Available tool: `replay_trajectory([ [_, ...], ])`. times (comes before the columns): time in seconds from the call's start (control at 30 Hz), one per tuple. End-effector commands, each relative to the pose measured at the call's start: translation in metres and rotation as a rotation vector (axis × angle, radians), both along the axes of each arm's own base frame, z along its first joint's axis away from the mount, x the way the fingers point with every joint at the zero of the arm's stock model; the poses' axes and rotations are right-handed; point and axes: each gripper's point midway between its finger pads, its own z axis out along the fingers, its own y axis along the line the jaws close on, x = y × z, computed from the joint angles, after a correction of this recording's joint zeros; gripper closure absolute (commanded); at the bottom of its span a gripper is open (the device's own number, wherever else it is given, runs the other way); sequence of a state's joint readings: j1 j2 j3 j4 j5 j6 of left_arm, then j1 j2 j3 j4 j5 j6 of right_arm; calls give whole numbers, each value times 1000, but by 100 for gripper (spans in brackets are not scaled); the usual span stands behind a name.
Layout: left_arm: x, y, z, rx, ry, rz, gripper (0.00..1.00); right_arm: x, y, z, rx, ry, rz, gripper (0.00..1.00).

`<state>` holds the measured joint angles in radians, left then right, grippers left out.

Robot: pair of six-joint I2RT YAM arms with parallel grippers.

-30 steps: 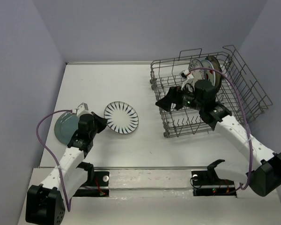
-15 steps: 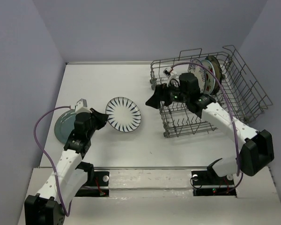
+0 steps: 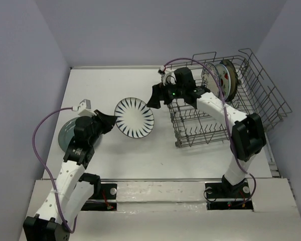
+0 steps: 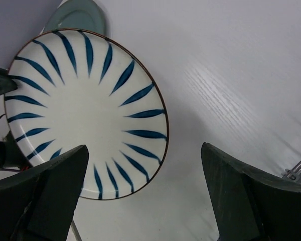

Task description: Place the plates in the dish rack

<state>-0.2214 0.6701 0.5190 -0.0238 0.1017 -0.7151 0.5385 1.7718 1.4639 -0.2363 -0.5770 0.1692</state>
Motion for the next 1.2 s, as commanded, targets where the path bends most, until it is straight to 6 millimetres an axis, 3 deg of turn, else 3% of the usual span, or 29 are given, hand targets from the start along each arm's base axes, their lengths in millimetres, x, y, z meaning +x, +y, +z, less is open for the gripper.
replay_trajectory([
  [0.0,-5,-21,116,-147,-307,-107,94,4,12,19,14,-78,71,1],
  [0.17,-13,-31,143,-184,-351,-162,94,4,4,27,65,-64,124,0],
  [0.33,-20,-38,165,-219,-395,-208,94,-25,7,34,155,-34,276,0],
  [0.4,-22,-41,168,-232,-401,-225,94,-31,7,42,203,-55,314,6],
  [0.47,-23,-42,171,-237,-408,-231,94,-49,7,43,259,0,368,24],
  [0.53,-22,-43,170,-231,-409,-233,94,-48,1,63,306,-61,366,50],
  [0.57,-20,-43,167,-228,-402,-231,94,-54,-1,73,334,-74,364,72],
  [0.6,-19,-44,165,-226,-400,-233,94,-54,-6,77,348,-80,355,81],
  [0.67,-17,-44,161,-214,-395,-234,94,-61,-11,87,385,-58,355,93],
  [0.77,-12,-48,150,-194,-373,-245,93,-63,-22,105,428,-98,323,93],
  [0.8,-10,-48,148,-183,-371,-250,87,-63,-23,108,430,-96,303,93],
  [0.83,-9,-49,147,-168,-369,-253,69,-58,-29,118,438,-114,253,93],
  [0.93,-1,-47,137,-82,-351,-255,39,-40,-47,130,436,-155,122,93],
  [0.97,3,-45,139,-36,-362,-249,22,-39,-55,140,435,-187,89,93],
  [1.03,6,-42,135,22,-348,-245,11,-17,-77,142,398,-203,-58,93],
  [1.07,8,-38,141,49,-360,-226,1,-13,-86,155,378,-261,-99,93],
  [1.1,9,-34,142,92,-373,-218,1,-8,-95,152,344,-250,-155,93],
  [1.13,9,-32,140,110,-366,-212,1,5,-108,158,317,-286,-247,93],
  [1.17,8,-28,143,125,-377,-195,1,3,-114,172,304,-331,-273,93],
])
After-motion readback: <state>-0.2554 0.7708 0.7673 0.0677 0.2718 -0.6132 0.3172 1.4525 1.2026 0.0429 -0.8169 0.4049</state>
